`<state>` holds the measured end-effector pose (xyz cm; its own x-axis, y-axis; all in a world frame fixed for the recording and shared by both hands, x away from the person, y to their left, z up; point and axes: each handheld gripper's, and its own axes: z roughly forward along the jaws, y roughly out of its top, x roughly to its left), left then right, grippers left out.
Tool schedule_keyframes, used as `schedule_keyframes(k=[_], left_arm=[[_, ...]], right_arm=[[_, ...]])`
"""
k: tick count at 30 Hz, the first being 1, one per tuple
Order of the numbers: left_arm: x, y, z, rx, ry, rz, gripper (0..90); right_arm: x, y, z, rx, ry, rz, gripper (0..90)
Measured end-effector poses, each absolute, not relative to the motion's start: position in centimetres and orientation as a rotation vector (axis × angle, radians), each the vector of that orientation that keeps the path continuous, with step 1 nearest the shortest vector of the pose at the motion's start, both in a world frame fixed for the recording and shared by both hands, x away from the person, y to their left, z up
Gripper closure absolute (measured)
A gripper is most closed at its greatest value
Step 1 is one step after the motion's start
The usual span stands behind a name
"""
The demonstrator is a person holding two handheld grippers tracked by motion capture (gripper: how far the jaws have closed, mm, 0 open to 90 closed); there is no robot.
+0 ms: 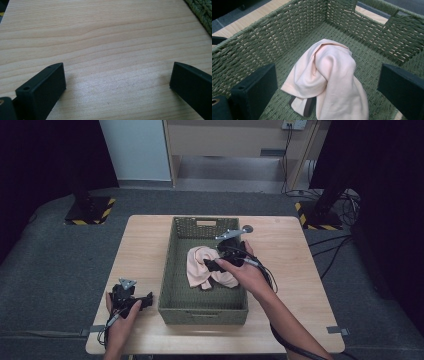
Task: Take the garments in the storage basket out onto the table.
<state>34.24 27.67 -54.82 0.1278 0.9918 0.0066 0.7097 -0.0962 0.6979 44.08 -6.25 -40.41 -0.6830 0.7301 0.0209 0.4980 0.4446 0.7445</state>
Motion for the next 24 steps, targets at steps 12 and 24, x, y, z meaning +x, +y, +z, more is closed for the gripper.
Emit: schedule_keyframes(k=[12,24], left_arm=[[34.2,27.7,-54.8,1.866,1.637,0.673,0.0],[34.2,27.7,-54.8,1.867,1.637,0.673,0.0]], right_arm=[[45.1,-4.7,-41.2,1.060,2.413,1.068,2.8],[46.3,-2.6,-43.3,1.078,2.454,1.035,2.8]])
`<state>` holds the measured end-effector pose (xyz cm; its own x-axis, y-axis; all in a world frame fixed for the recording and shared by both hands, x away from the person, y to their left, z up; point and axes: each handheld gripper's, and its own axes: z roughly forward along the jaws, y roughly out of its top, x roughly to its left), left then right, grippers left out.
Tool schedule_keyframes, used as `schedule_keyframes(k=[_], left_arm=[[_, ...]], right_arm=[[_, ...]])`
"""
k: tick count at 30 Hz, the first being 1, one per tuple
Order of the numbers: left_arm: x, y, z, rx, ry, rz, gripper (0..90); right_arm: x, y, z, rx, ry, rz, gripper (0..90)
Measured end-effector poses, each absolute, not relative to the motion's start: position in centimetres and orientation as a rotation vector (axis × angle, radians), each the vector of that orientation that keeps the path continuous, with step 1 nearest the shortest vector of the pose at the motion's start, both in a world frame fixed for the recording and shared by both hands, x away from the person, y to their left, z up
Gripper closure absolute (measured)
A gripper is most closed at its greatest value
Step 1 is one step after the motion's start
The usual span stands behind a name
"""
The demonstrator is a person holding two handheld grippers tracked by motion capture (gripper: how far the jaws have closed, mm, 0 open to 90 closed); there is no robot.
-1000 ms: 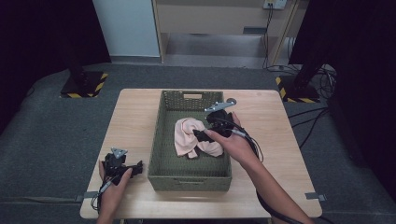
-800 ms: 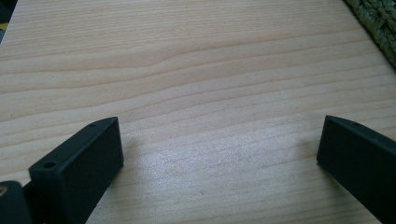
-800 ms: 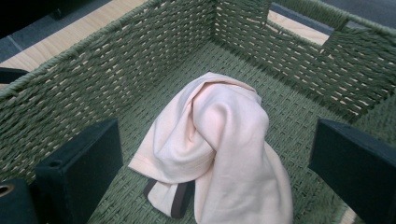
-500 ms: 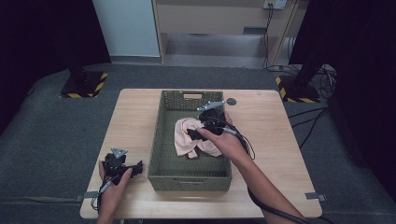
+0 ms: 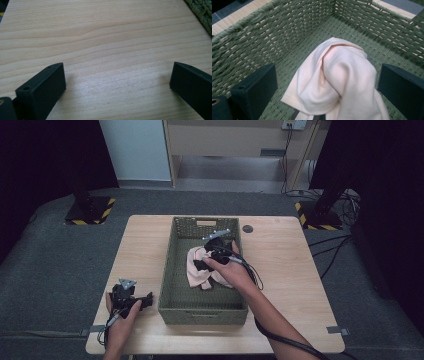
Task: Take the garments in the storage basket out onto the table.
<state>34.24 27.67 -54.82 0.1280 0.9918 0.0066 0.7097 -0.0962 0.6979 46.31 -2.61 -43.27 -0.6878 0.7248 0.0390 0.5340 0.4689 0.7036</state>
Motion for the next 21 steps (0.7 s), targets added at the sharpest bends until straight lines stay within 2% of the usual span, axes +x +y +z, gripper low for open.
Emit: schedule_keyframes(k=[21], left_arm=[[34.2,27.7,-54.8,1.866,1.637,0.673,0.0]], right_arm=[[48.4,-1.6,-46.9,1.183,2.471,0.958,3.1]])
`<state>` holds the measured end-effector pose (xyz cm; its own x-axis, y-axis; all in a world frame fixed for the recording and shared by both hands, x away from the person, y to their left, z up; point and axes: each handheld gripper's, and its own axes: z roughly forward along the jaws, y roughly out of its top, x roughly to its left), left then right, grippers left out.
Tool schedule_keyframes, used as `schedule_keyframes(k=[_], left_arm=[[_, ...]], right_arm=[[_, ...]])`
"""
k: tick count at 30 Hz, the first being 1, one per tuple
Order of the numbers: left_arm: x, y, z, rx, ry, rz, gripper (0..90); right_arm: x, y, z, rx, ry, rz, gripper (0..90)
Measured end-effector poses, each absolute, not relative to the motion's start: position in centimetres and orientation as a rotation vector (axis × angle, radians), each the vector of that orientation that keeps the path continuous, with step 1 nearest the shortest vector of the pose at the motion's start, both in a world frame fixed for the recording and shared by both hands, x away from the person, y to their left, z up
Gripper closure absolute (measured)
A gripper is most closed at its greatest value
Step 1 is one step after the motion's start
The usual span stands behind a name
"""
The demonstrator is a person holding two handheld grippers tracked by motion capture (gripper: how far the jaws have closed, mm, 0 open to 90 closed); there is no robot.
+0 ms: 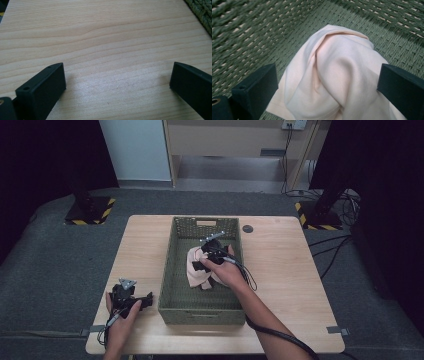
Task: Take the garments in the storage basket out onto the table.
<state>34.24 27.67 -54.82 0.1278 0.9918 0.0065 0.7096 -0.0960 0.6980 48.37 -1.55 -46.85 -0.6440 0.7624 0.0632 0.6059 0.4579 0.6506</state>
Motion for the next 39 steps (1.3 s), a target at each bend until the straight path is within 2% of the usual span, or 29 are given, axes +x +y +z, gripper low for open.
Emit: schedule_keyframes(k=[39], left_arm=[[34.3,27.7,-54.8,1.868,1.633,0.671,0.0]], right_arm=[[50.6,-0.9,-51.7,1.287,2.501,0.823,1.6]])
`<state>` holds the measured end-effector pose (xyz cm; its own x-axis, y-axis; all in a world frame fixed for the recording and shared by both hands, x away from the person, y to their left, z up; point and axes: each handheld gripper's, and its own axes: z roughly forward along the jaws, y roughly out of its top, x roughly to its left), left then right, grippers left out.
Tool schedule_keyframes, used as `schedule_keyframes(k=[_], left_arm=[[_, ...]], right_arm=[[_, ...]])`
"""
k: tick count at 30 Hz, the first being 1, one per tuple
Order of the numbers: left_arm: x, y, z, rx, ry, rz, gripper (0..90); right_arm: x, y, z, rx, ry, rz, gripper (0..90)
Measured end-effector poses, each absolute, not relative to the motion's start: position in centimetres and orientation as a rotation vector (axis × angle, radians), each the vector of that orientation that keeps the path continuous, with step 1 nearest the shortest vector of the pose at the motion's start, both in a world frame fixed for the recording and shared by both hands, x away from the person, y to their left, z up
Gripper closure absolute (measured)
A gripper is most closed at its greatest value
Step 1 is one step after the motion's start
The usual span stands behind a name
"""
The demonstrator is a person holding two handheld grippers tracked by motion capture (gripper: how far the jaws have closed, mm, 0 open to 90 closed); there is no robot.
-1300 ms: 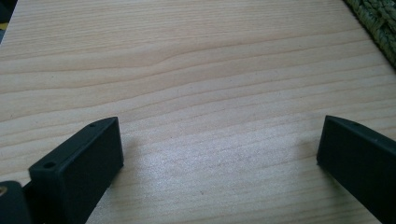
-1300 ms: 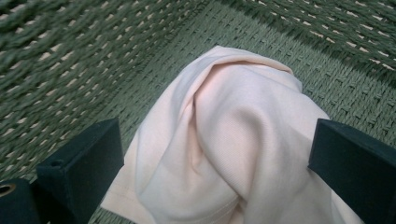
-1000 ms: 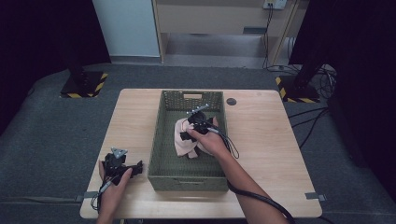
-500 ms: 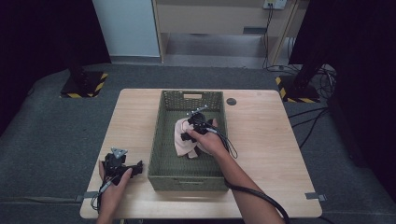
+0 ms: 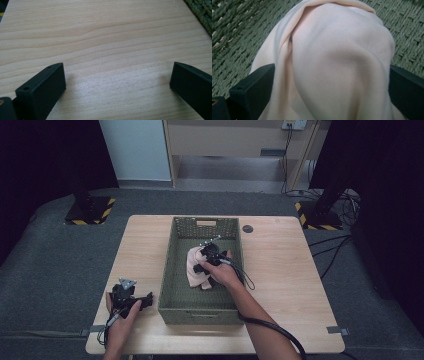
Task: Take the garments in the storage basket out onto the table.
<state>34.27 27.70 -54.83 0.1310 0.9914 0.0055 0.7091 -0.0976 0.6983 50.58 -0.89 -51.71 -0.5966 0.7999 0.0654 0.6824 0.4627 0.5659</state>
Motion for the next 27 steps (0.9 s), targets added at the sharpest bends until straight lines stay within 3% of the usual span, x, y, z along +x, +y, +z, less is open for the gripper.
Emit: schedule_keyframes(k=[21,27], left_arm=[[34.27,27.70,-54.83,1.868,1.633,0.671,0.0],[34.27,27.70,-54.83,1.868,1.633,0.671,0.0]], right_arm=[[50.62,-0.45,-52.63,1.291,2.490,0.754,1.6],[50.57,-0.77,-52.26,1.258,2.492,0.738,16.8]])
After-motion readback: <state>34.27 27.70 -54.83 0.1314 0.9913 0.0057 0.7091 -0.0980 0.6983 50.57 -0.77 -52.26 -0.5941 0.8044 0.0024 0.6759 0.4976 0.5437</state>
